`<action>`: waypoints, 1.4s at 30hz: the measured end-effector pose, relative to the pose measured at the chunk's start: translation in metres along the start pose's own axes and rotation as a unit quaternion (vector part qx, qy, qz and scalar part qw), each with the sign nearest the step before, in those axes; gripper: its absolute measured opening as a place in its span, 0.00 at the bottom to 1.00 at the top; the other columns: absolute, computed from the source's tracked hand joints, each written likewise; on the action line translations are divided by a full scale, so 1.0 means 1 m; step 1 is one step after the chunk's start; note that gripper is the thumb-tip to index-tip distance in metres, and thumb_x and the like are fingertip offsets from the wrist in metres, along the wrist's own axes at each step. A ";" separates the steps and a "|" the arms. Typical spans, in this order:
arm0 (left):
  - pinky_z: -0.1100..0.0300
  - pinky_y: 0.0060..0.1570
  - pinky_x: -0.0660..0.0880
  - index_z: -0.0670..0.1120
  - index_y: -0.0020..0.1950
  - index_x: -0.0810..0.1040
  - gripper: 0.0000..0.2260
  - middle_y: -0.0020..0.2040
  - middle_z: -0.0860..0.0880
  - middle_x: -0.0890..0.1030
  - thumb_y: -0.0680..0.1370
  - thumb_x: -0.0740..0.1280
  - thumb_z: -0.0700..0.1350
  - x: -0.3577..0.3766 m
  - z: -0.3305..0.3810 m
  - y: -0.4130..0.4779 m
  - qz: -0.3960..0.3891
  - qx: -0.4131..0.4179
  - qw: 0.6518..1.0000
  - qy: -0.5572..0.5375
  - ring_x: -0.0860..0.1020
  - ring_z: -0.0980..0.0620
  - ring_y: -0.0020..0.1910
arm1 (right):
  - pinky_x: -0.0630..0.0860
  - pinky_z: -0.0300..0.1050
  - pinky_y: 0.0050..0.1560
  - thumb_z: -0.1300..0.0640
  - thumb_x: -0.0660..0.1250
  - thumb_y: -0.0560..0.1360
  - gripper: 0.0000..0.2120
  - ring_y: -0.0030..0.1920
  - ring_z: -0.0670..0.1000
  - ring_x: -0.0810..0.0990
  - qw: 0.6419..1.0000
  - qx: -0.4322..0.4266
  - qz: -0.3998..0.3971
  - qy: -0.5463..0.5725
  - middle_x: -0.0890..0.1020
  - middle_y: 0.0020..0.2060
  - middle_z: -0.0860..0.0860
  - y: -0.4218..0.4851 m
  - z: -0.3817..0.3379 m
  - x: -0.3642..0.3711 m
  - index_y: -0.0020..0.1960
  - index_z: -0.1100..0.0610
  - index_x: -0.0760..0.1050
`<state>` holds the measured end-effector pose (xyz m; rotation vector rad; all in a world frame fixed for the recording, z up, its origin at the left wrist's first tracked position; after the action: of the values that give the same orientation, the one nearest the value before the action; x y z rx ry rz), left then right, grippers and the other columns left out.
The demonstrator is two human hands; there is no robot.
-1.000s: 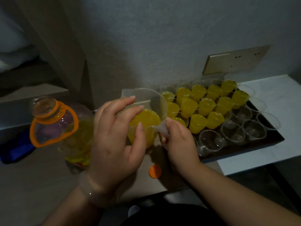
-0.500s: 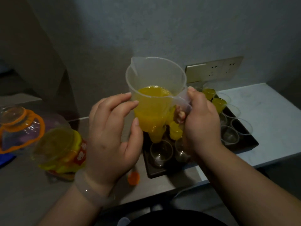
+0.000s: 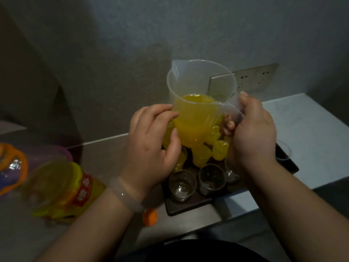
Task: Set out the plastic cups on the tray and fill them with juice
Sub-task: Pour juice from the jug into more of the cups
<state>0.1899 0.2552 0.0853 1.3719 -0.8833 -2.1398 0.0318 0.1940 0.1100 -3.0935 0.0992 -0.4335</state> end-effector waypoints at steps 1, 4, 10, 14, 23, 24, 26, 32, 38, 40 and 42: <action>0.57 0.63 0.66 0.38 0.57 0.78 0.13 0.56 0.41 0.77 0.74 0.66 0.39 0.001 -0.004 0.003 0.005 0.004 1.000 -0.002 0.75 0.44 0.57 | 0.70 0.39 0.32 0.52 0.59 0.80 0.22 0.26 0.43 0.71 1.000 -0.005 0.009 -0.008 0.72 0.22 0.46 0.003 -0.001 0.000 0.27 0.52 0.71; 0.56 0.62 0.67 0.37 0.57 0.78 0.12 0.56 0.41 0.78 0.74 0.66 0.37 0.005 -0.015 0.011 0.010 0.015 1.000 -0.009 0.75 0.45 0.57 | 0.67 0.31 0.27 0.54 0.57 0.81 0.20 0.22 0.41 0.69 0.997 -0.042 0.032 -0.047 0.71 0.19 0.45 0.011 -0.003 0.001 0.30 0.52 0.67; 0.59 0.62 0.65 0.37 0.55 0.78 0.12 0.55 0.41 0.78 0.73 0.67 0.36 0.019 -0.030 0.020 0.008 0.018 1.000 -0.015 0.75 0.44 0.56 | 0.65 0.45 0.29 0.48 0.60 0.73 0.21 0.25 0.49 0.67 0.999 -0.014 0.045 0.021 0.69 0.21 0.49 0.033 0.003 -0.001 0.23 0.52 0.70; 0.59 0.62 0.65 0.37 0.55 0.78 0.11 0.55 0.42 0.78 0.73 0.66 0.38 0.034 -0.030 0.026 -0.005 0.011 1.000 -0.019 0.75 0.45 0.56 | 0.65 0.42 0.28 0.52 0.59 0.78 0.22 0.23 0.47 0.66 0.998 -0.028 0.046 0.017 0.68 0.20 0.48 0.048 0.001 -0.012 0.26 0.56 0.71; 0.61 0.62 0.65 0.40 0.56 0.79 0.12 0.54 0.45 0.79 0.74 0.65 0.40 0.089 0.010 0.038 -0.071 -0.034 0.997 -0.009 0.76 0.46 0.55 | 0.66 0.45 0.31 0.48 0.59 0.74 0.21 0.24 0.48 0.67 1.000 -0.013 0.007 0.010 0.69 0.21 0.50 0.098 -0.011 -0.060 0.24 0.54 0.69; 0.62 0.61 0.65 0.40 0.56 0.78 0.12 0.54 0.45 0.79 0.74 0.65 0.41 0.095 0.017 0.037 -0.082 -0.042 0.996 -0.006 0.76 0.46 0.55 | 0.67 0.43 0.31 0.49 0.59 0.75 0.21 0.24 0.47 0.68 1.000 -0.014 0.007 0.005 0.70 0.20 0.48 0.104 -0.013 -0.067 0.26 0.54 0.69; 0.63 0.60 0.65 0.41 0.57 0.78 0.12 0.54 0.47 0.79 0.75 0.64 0.43 0.107 0.031 0.037 -0.103 -0.062 0.993 0.002 0.75 0.48 0.55 | 0.66 0.43 0.30 0.51 0.59 0.77 0.22 0.23 0.46 0.68 0.999 -0.008 -0.003 0.031 0.70 0.20 0.47 0.114 -0.015 -0.079 0.25 0.54 0.70; 0.65 0.57 0.65 0.45 0.58 0.77 0.14 0.54 0.49 0.79 0.76 0.62 0.48 0.143 0.058 0.038 -0.169 -0.095 0.980 0.043 0.75 0.49 0.55 | 0.63 0.43 0.28 0.53 0.57 0.77 0.24 0.24 0.47 0.66 0.995 -0.003 -0.094 0.043 0.68 0.21 0.48 0.144 -0.021 -0.121 0.22 0.52 0.69; 0.50 0.51 0.77 0.47 0.60 0.77 0.18 0.53 0.50 0.80 0.75 0.59 0.54 0.163 0.070 0.042 -0.267 -0.104 0.956 0.062 0.77 0.48 0.53 | 0.63 0.41 0.28 0.57 0.57 0.79 0.27 0.23 0.46 0.65 0.992 0.007 -0.099 0.078 0.68 0.20 0.47 0.164 -0.033 -0.145 0.21 0.52 0.70; 0.52 0.55 0.76 0.48 0.63 0.76 0.21 0.57 0.50 0.79 0.75 0.59 0.56 0.167 0.073 0.043 -0.322 -0.094 0.940 0.065 0.75 0.50 0.57 | 0.63 0.41 0.28 0.57 0.56 0.80 0.28 0.23 0.45 0.65 0.992 0.007 -0.100 0.078 0.68 0.20 0.47 0.168 -0.036 -0.150 0.21 0.52 0.71; 0.56 0.59 0.73 0.50 0.66 0.74 0.22 0.62 0.51 0.76 0.75 0.61 0.56 0.172 0.076 0.043 -0.365 -0.081 0.925 0.071 0.72 0.51 0.62 | 0.62 0.42 0.29 0.55 0.56 0.79 0.28 0.23 0.45 0.65 0.993 0.004 -0.096 0.073 0.68 0.20 0.46 0.170 -0.037 -0.154 0.21 0.51 0.71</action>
<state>0.0522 0.1319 0.0314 1.9439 -0.1128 -2.5004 -0.1364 0.0338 0.0991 -3.0717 -0.2012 -0.6632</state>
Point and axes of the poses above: each hand's wrist, its own y-axis towards the middle knuckle, its own x-axis out of the palm, z = x × y, the point moved 1 cm from there along y, towards the middle knuckle
